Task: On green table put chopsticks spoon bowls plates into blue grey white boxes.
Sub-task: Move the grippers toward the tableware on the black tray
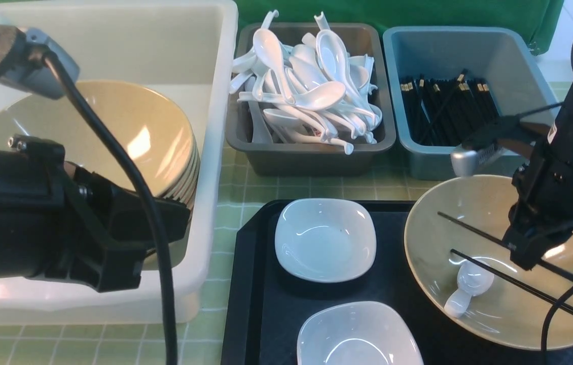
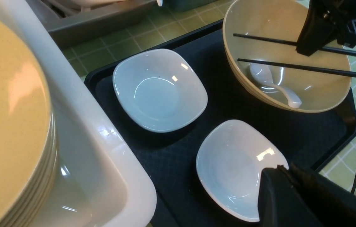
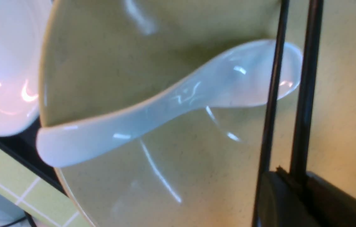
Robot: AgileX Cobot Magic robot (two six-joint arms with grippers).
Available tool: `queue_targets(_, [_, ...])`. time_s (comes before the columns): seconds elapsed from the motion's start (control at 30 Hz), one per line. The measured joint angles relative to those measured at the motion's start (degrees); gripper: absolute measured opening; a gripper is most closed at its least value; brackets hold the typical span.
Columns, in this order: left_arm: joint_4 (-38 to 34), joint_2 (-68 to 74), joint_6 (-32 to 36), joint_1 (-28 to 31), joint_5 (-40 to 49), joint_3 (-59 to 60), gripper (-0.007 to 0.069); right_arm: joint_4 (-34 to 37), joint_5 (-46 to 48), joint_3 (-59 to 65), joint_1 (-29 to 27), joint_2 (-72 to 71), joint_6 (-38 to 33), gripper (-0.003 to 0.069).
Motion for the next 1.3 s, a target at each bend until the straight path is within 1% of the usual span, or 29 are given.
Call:
queue_targets(0.17, [0.0,0.0,0.0,0.0,0.0,0.0,0.0,-2.49,-3.17,3.3,0.0,1.16,2.32,0.0064])
queue_targets(0.37, [0.0,0.0,-0.08,0.0,0.0,0.0,0.0,-2.69,-3.77,3.58,0.0,2.26,3.88,0.0073])
queue_targets(0.5, [0.0,0.0,0.04,0.0,0.0,0.0,0.0,-2.76,-4.42,3.58,0.0,2.26,5.41,0.0108])
queue_targets(0.6, [0.0,0.0,0.04,0.0,0.0,0.0,0.0,-2.76,-4.64,3.58,0.0,2.26,6.27,0.0169])
queue_targets(0.67, [0.0,0.0,0.11,0.0,0.0,0.0,0.0,-2.81,-4.41,2.85,0.0,2.26,7.11,0.0239])
queue_targets(0.7, [0.0,0.0,0.11,0.0,0.0,0.0,0.0,-2.81,-4.41,2.85,0.0,2.26,7.12,0.0247])
queue_targets(0.73, [0.0,0.0,0.11,0.0,0.0,0.0,0.0,-2.81,-4.04,1.56,0.0,2.26,7.97,0.0309])
queue_targets(0.8, [0.0,0.0,0.16,0.0,0.0,0.0,0.0,-2.81,-3.1,0.12,0.0,2.26,8.42,0.0372])
queue_targets(0.83, [0.0,0.0,0.22,0.0,0.0,0.0,0.0,-2.81,-2.11,-1.12,0.0,2.26,8.53,0.0428])
queue_targets(0.9, [0.0,0.0,0.22,0.0,0.0,0.0,0.0,-2.81,-1.17,-2.04,0.0,2.26,8.53,0.0477])
queue_targets(0.93, [0.0,0.0,0.22,0.0,0.06,0.0,0.0,-2.42,-0.6,-2.32,0.0,2.26,8.55,0.0521])
queue_targets(0.97, [0.0,0.0,0.22,0.0,0.12,0.0,0.0,-2.27,-0.48,-2.32,0.0,2.26,8.55,0.0537])
queue_targets(1.0, [0.0,0.0,0.22,0.0,0.18,0.0,0.0,-1.73,-0.38,-1.86,0.0,2.26,8.6,0.0568])
queue_targets(1.13, [0.0,0.0,0.47,0.0,0.23,0.0,0.0,-1.36,-1.84,1.84,0.0,2.26,8.73,0.0602])
queue_targets(1.3, [0.0,0.0,0.88,0.0,0.43,0.0,0.0,-1.35,-3.37,4.66,0.0,2.26,8.13,0.0591])
